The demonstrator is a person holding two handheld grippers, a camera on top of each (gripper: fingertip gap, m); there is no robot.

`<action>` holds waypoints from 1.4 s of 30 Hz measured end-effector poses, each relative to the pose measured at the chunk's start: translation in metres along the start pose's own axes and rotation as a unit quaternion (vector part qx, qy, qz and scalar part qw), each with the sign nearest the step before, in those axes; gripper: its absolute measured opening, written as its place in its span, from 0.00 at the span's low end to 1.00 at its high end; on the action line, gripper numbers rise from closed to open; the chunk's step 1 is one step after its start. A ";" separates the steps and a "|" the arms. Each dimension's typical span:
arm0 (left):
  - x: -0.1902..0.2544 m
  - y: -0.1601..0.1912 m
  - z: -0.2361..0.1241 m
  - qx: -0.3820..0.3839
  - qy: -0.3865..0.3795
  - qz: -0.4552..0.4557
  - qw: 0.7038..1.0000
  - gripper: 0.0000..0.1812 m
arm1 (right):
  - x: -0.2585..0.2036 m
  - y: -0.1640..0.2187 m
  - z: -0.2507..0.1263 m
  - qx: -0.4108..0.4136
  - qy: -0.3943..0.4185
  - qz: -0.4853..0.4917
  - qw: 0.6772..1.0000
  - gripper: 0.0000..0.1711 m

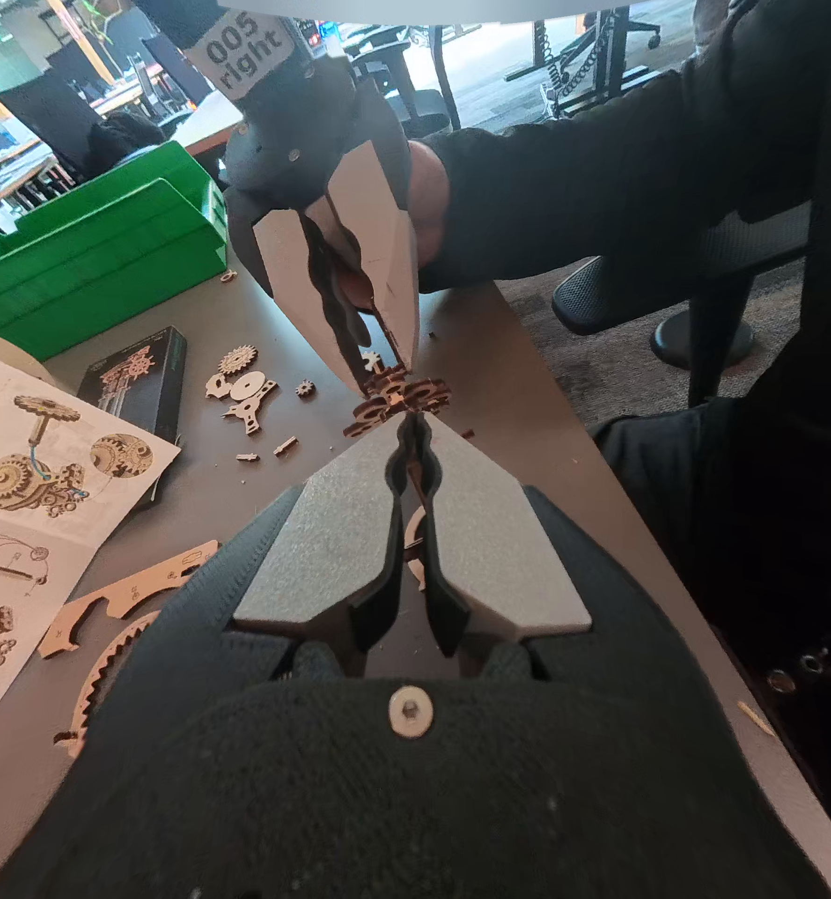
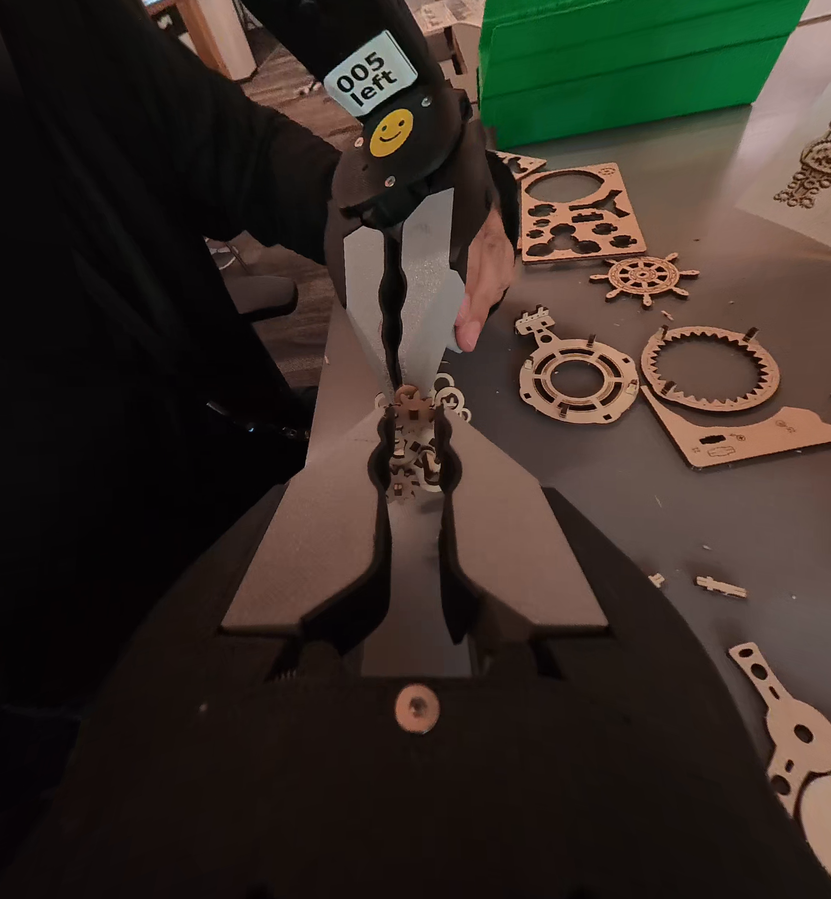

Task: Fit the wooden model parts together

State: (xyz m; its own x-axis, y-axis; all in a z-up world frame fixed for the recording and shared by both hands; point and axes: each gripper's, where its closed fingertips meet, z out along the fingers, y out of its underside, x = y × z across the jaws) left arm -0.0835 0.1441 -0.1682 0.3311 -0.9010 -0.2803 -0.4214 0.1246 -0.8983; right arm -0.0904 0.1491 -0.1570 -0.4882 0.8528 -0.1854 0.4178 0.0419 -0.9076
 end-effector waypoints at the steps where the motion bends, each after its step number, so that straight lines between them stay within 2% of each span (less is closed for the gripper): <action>1: -0.002 0.000 0.000 0.000 0.002 -0.008 1.000 0.00 | 0.002 -0.001 0.000 0.004 0.000 0.012 1.000 0.08; 9: -0.004 -0.002 -0.004 0.018 0.017 -0.033 0.999 0.00 | 0.002 -0.009 -0.006 0.069 -0.050 0.057 0.995 0.07; 13: -0.004 -0.002 -0.004 0.019 0.021 -0.038 0.999 0.00 | 0.004 -0.011 -0.013 0.088 -0.058 0.065 0.992 0.04; 14: -0.004 -0.002 -0.004 0.019 0.021 -0.038 0.999 0.00 | 0.004 -0.011 -0.013 0.087 -0.056 0.062 0.993 0.00; 24: -0.007 0.003 0.000 -0.003 0.011 -0.041 0.999 0.00 | 0.013 -0.003 -0.007 0.065 -0.018 0.056 0.996 0.00; 29: -0.007 0.003 0.000 -0.001 0.011 -0.044 0.999 0.00 | 0.019 -0.004 -0.018 0.078 -0.006 0.067 0.995 0.03; 34: -0.009 0.005 0.001 -0.009 0.008 -0.052 0.999 0.00 | 0.034 0.015 -0.035 0.054 0.048 0.074 0.995 0.04; 38: -0.017 0.013 0.007 -0.039 -0.008 -0.073 0.997 0.00 | 0.039 0.017 -0.039 0.058 0.025 0.114 0.991 0.04; 42: -0.021 0.013 0.010 -0.043 -0.009 -0.108 0.993 0.00 | 0.049 0.028 -0.027 -0.001 0.029 0.114 0.993 0.04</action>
State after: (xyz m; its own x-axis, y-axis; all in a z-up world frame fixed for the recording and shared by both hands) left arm -0.0879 0.1685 -0.1773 0.4367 -0.8951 -0.0905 -0.4087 -0.1078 -0.9063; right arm -0.0820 0.2066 -0.1818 -0.3362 0.8685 -0.3641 0.5141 -0.1547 -0.8436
